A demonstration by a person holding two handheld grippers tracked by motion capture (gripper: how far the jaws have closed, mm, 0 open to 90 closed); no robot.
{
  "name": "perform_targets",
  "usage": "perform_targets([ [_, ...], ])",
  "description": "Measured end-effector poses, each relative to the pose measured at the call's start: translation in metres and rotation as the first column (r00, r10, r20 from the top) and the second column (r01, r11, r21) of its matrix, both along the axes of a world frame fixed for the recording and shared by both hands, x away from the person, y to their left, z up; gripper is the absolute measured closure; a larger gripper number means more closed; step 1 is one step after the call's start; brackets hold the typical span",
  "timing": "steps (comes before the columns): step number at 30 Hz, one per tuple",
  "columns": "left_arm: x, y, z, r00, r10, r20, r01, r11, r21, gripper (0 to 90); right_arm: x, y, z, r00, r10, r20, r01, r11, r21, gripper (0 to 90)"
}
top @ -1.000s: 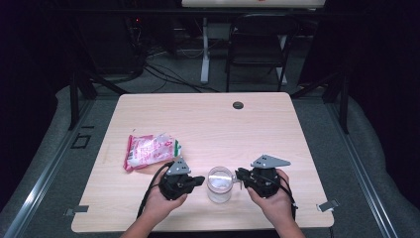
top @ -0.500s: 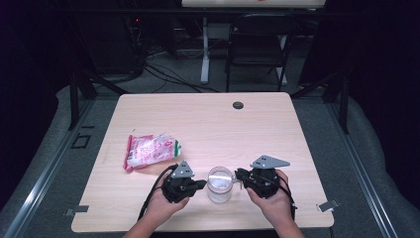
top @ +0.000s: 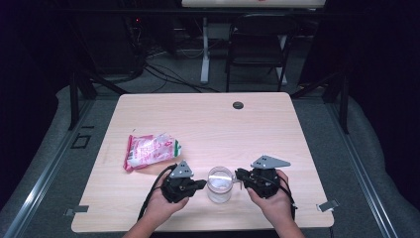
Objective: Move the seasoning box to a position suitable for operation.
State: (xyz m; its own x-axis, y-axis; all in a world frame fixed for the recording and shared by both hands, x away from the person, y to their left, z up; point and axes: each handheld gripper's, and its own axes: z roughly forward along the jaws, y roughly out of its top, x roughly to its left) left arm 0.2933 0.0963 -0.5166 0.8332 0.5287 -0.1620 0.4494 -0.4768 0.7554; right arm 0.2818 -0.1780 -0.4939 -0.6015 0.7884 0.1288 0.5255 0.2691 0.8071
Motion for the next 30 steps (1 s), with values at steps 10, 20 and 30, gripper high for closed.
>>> perform_targets([
  [10,-0.0012,0.0008,0.0023,0.9999,0.004,0.013,-0.004,0.9999,-0.016,90.0,0.0,-0.0021,-0.001,1.0,0.002,-0.002,-0.002,1.0,0.012,82.9],
  [20,-0.0017,0.0014,0.0053,0.9997,0.006,0.022,-0.005,0.9998,-0.021,90.0,-0.0006,-0.0035,-0.0025,1.0,-0.004,-0.006,0.004,0.999,0.039,83.8],
  [30,-0.003,0.0025,0.01,0.9995,0.003,0.03,-0.002,0.9988,-0.048,90.0,-0.0007,-0.005,-0.0035,1.0,-0.005,-0.007,0.005,0.999,0.04,84.1],
])
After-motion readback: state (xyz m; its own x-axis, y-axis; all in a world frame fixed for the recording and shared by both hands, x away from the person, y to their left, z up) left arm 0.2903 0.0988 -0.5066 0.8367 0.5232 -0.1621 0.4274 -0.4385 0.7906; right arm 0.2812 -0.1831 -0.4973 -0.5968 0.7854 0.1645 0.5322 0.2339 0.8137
